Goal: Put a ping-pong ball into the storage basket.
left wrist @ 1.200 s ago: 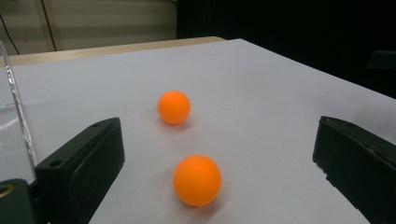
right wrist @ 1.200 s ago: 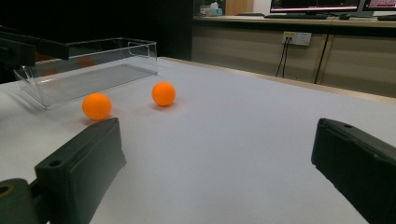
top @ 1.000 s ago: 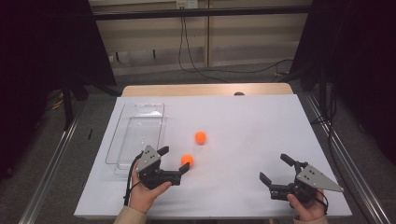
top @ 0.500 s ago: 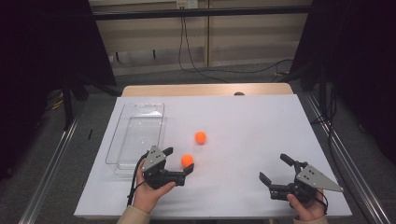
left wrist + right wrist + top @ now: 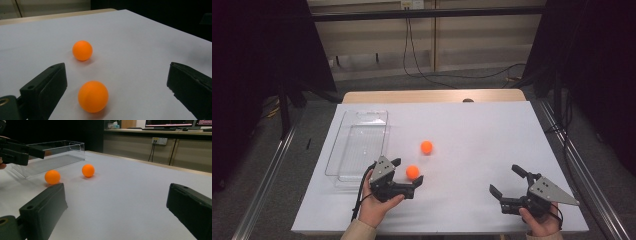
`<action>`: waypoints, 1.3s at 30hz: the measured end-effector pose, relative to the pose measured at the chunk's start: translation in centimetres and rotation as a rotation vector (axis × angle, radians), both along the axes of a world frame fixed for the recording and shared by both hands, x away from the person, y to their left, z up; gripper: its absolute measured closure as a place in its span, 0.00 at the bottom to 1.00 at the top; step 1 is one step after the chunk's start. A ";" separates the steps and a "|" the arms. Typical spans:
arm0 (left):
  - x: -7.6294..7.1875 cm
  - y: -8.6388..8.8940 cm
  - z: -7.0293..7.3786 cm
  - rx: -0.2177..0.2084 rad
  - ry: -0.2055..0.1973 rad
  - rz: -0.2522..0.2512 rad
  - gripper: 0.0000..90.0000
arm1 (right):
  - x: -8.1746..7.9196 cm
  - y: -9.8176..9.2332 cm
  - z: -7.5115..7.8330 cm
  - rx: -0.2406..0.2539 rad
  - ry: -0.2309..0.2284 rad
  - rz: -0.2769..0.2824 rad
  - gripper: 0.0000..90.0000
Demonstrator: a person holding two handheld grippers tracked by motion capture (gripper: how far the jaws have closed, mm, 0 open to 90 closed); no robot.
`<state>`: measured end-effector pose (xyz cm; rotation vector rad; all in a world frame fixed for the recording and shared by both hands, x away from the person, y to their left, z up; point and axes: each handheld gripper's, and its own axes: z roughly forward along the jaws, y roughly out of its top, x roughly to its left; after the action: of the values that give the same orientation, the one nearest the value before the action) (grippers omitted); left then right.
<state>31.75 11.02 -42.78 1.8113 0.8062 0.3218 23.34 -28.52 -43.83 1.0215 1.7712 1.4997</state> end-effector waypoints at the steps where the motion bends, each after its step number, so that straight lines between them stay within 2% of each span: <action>1: 0.0 -0.1 0.0 0.001 0.001 -0.001 0.03 | 0.0 0.0 0.0 0.000 0.000 0.000 0.02; 8: 0.2 -0.5 -0.2 0.031 0.004 0.012 0.04 | 0.0 0.0 0.0 0.000 0.002 0.002 0.02; 10: 0.3 -0.6 -0.2 0.027 0.012 0.015 0.04 | 0.0 0.0 0.0 0.000 0.001 0.002 0.02; 12: 0.4 -0.7 -0.4 0.047 0.024 0.024 0.04 | 0.0 0.0 0.0 0.000 0.002 0.002 0.02; 18: 0.6 -0.8 -0.4 0.051 0.023 0.037 0.05 | 0.0 0.1 0.0 0.000 0.000 0.002 0.02; 24: 0.6 -1.0 -0.2 0.053 0.028 0.036 0.05 | 0.0 0.1 0.0 -0.001 0.001 0.003 0.02; 39: 0.9 -2.1 -0.3 0.096 0.023 0.031 0.07 | 0.1 0.1 0.0 0.001 0.005 0.009 0.03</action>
<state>32.70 8.96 -43.11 1.8966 0.8483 0.3656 23.46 -28.40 -43.87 1.0200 1.7812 1.5050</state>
